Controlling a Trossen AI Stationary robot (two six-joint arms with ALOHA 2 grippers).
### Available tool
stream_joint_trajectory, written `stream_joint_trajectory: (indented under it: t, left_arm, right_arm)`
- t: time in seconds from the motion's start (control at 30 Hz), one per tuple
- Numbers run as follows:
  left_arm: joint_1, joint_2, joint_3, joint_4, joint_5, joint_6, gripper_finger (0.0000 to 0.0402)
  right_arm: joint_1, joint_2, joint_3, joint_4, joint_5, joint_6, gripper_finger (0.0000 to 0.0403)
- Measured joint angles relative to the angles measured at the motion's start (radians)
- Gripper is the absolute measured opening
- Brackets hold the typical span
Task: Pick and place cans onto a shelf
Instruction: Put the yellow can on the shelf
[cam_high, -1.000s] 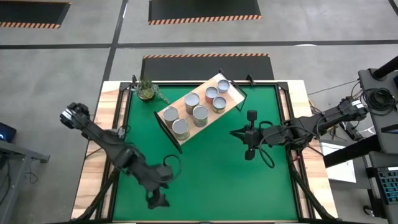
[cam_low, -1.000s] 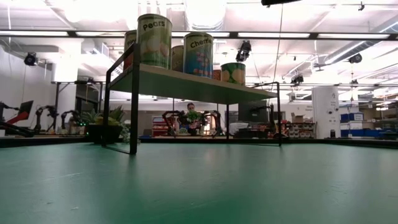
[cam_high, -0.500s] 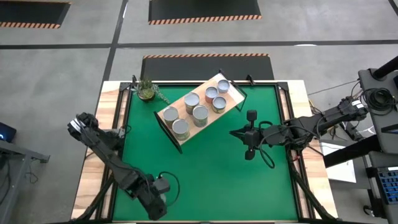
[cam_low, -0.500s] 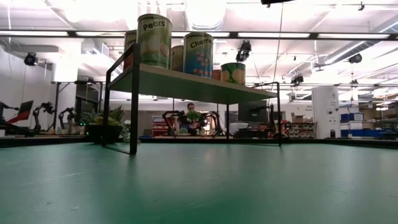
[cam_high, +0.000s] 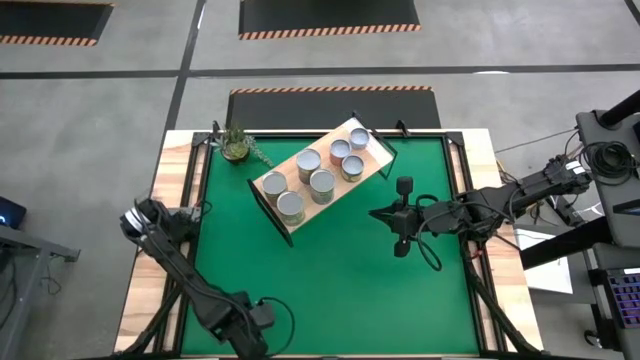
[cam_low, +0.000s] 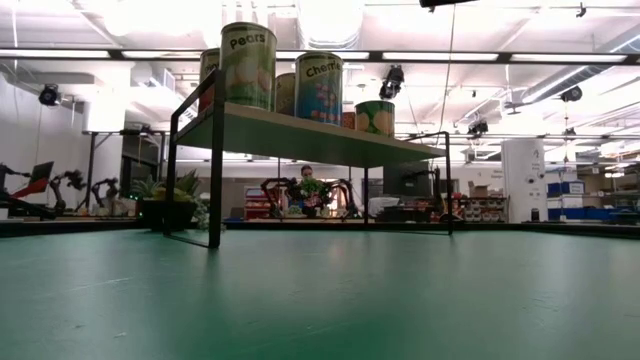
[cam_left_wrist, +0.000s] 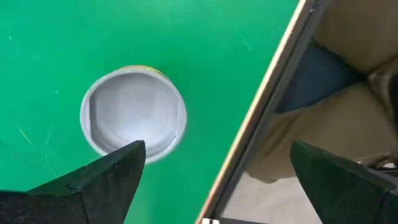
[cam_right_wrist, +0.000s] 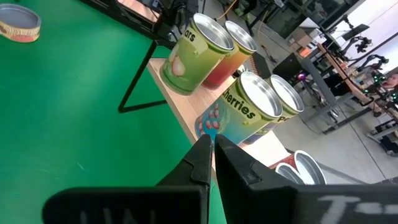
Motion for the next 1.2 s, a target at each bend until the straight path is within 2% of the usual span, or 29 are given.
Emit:
stream_joint_trajectory:
  t: [0.13, 0.33, 0.6, 0.93, 1.03, 1.2]
  left_arm:
    - [0.0, 0.025, -0.021, -0.019, -0.004, 0.039, 0.0382]
    - [-0.002, 0.028, -0.029, -0.141, -0.062, 0.066, 0.0382]
    - [-0.002, 0.028, -0.046, -0.114, -0.086, 0.097, 0.0382]
    - [-0.002, 0.028, -0.15, -0.014, -0.089, 0.079, 0.0382]
    - [-0.001, 0.028, -0.167, -0.007, -0.088, 0.062, 0.0369]
    - [0.002, 0.028, -0.158, -0.007, -0.088, 0.066, 0.0316]
  right_arm:
    - [0.0, 0.0, 0.0, 0.0, 0.0, 0.001, 0.0009]
    - [-0.002, 0.0, 0.0, 0.002, 0.0, 0.002, 0.0009]
    - [-0.002, 0.0, 0.0, 0.008, 0.0, 0.01, 0.0009]
    - [-0.002, 0.0, -0.002, 0.007, 0.0, 0.018, 0.0009]
    - [-0.002, 0.0, -0.002, 0.007, 0.0, 0.018, 0.0009]
    - [-0.002, 0.0, -0.002, 0.007, 0.0, 0.022, 0.0009]
